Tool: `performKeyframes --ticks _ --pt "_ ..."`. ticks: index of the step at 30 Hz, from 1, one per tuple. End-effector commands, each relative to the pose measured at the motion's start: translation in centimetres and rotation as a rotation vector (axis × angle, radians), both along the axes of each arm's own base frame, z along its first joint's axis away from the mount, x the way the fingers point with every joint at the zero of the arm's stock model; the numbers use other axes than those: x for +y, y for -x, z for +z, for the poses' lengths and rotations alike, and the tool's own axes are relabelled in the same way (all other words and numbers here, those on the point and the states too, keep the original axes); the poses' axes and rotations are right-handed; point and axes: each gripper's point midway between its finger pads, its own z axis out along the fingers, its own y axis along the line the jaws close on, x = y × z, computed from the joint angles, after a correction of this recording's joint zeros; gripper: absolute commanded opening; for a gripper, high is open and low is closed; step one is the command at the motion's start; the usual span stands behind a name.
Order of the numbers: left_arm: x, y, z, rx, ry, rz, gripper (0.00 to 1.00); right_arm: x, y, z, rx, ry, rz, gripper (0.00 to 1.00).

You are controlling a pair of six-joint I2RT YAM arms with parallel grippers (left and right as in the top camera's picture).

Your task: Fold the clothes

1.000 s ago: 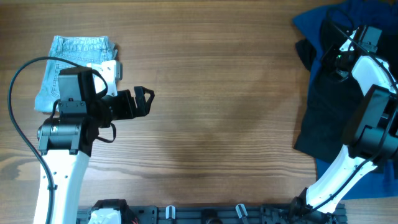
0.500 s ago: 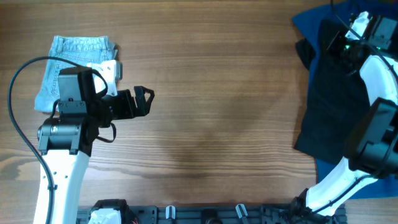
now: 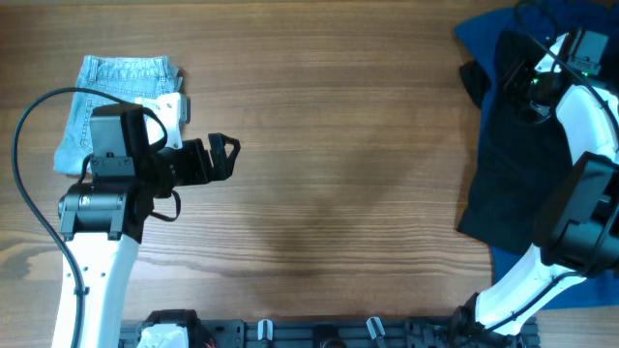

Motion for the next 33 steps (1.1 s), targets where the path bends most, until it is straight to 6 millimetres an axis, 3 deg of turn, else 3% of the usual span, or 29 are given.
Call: performKeyframes --ticks 1,8,9,10,15,21,23,25,28,31,33 --pt "-0.6 -0.1 1.1 -0.035 0.015 -0.036 1.00 0.8 0.3 -2.6 0.065 0.011 -0.011 0.61" --pt "-0.8 0.0 1.2 -0.035 0.024 -0.043 1.00 0.7 0.8 -5.7 0.148 0.065 -0.034 0.53" --pt "-0.8 0.0 1.2 -0.035 0.024 -0.043 1.00 0.8 0.8 -5.9 0.153 0.062 -0.035 0.46" --pt "-0.8 0.0 1.2 -0.034 0.024 -0.043 1.00 0.8 0.8 -5.9 0.152 0.060 -0.041 0.32" --pt "-0.8 0.0 1.2 -0.034 0.024 -0.043 1.00 0.7 0.8 -5.6 0.150 0.051 -0.051 0.04" --pt "-0.8 0.0 1.2 -0.035 0.024 -0.044 1.00 2.2 0.2 -3.6 0.093 -0.015 -0.002 0.04" --pt "-0.8 0.0 1.2 -0.035 0.023 -0.043 1.00 3.7 -0.5 -1.1 0.016 -0.049 0.089 0.04" --pt "-0.8 0.0 1.2 -0.035 0.024 -0.044 1.00 6.1 -1.1 2.7 -0.100 -0.108 0.224 0.04" --pt "-0.8 0.0 1.2 -0.035 0.024 -0.044 1.00 9.4 -1.3 6.3 -0.209 -0.184 0.369 0.04" --pt "-0.8 0.0 1.2 -0.035 0.023 -0.043 1.00 12.4 -0.9 6.5 -0.195 -0.209 0.428 0.04" --pt "-0.8 0.0 1.2 -0.035 0.024 -0.044 1.00 15.5 -0.6 6.2 -0.178 -0.198 0.510 0.04"
